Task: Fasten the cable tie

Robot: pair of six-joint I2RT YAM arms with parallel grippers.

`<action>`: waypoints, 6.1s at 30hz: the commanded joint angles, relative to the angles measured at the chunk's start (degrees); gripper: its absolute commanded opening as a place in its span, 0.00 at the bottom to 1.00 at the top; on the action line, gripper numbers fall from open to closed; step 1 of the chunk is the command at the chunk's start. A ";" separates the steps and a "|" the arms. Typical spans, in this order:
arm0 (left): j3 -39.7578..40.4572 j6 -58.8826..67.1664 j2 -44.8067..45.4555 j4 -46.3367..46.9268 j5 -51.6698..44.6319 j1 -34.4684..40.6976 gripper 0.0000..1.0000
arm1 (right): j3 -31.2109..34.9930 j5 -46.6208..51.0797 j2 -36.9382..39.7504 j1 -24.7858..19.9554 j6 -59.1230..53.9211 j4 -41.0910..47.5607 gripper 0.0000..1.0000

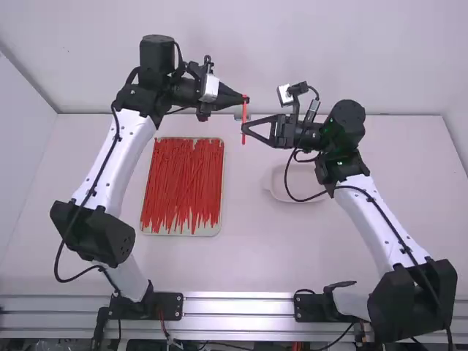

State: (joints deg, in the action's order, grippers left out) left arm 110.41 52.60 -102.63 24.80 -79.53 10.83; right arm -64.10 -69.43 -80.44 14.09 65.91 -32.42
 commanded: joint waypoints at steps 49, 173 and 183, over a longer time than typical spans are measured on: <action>0.52 5.90 0.52 4.81 -2.58 0.98 0.02 | 0.79 3.58 0.28 -0.79 0.33 -1.79 0.00; -24.37 0.09 0.50 4.00 4.20 6.45 0.02 | 0.74 -1.38 0.39 -5.90 18.27 -20.09 0.00; -31.91 -5.27 0.50 -0.17 7.15 6.82 0.02 | 0.61 -1.29 0.42 -5.90 19.39 -20.33 0.00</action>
State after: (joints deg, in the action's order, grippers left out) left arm 81.41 49.23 -100.38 23.33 -80.14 17.69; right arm -61.36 -73.23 -81.97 8.23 83.85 -50.85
